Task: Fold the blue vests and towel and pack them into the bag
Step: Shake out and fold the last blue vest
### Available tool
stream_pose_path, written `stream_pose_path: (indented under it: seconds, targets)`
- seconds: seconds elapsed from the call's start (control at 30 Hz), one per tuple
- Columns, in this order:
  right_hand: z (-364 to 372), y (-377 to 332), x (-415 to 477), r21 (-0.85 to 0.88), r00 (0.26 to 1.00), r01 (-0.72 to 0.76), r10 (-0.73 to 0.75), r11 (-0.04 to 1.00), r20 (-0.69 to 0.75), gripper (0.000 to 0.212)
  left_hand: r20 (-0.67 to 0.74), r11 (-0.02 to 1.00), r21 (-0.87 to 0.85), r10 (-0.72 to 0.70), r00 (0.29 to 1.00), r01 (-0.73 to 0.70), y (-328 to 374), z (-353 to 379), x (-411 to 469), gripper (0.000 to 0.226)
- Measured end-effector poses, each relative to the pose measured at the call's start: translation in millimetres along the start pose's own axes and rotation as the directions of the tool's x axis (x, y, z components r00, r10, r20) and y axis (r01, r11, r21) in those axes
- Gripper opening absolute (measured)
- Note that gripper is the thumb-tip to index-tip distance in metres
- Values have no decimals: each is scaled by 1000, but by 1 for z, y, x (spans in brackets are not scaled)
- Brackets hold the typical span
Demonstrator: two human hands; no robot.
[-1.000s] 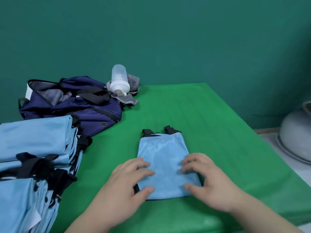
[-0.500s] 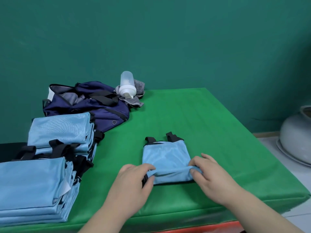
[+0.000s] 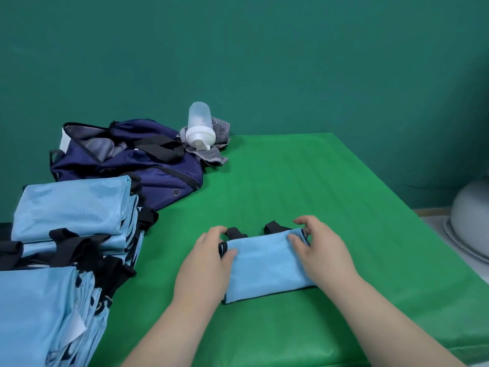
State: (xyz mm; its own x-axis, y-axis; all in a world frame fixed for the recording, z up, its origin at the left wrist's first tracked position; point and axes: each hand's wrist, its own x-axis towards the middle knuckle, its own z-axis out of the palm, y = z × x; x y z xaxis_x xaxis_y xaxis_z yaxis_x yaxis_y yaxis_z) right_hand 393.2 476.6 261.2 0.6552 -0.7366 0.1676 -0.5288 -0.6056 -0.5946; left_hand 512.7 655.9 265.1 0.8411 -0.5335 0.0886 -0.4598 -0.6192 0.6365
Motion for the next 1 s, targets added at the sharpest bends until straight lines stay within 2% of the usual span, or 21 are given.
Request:
stream_pose_path:
  seconds: [0.07,0.1,0.17,0.2,0.23,0.3,0.33,0.37,0.43,0.47,0.57,0.63,0.73,0.8,0.83,0.9,1.0]
  targets:
    - [8,2,4,-60,999,3,0,998,50,37,-27,992,130,7,1000,-4,-5,1,3,46]
    - [9,4,5,-75,998,1,3,997,56,38,-91,978,199,76,993,-57,-7,1,3,47]
    - [10,8,7,-102,1000,12,-9,995,30,38,-195,930,284,294,936,-233,-4,4,-1,41]
    - [9,10,6,-125,999,41,-43,991,-16,37,-183,884,308,418,890,-352,-1,8,-4,37]
    - [9,10,5,-150,991,100,-112,984,-79,33,-110,823,331,520,847,-462,0,14,-7,36]
    - [10,6,-3,-187,937,293,-321,938,-141,29,97,731,367,585,805,-576,-3,30,-13,42]
    - [12,2,-9,-212,908,398,-416,893,-47,34,169,719,389,559,812,-576,-9,36,-13,44]
    - [16,0,-15,-228,873,487,-471,843,124,43,220,728,401,513,830,-556,-14,37,-13,47]
    - [17,3,-23,-263,820,532,-412,805,396,69,277,774,381,426,861,-505,-18,29,-15,53]
    - [13,7,-22,-282,828,492,-343,823,443,80,302,794,364,394,868,-487,-20,26,-14,57]
    - [-1,16,-20,-271,893,336,-213,902,397,92,226,867,276,362,904,-416,-23,19,-16,65]
    - [-1,9,-23,-243,899,332,-228,911,373,92,165,891,245,351,922,-383,-19,19,-18,57]
    - [8,-1,-33,-244,884,342,-223,907,410,84,137,896,322,274,952,-304,-12,21,-21,52]
    - [6,5,-32,-242,908,237,-126,941,400,82,179,901,389,129,975,-191,-11,19,-22,62]
    - [2,10,-30,-226,928,164,-72,960,365,78,175,902,404,89,980,-154,-13,18,-23,62]
    - [-3,14,-28,-210,950,68,0,975,311,62,131,896,420,97,987,-144,-15,16,-23,54]
    - [1,5,-30,-170,951,93,-37,981,306,39,49,916,372,142,989,-150,-10,18,-22,39]
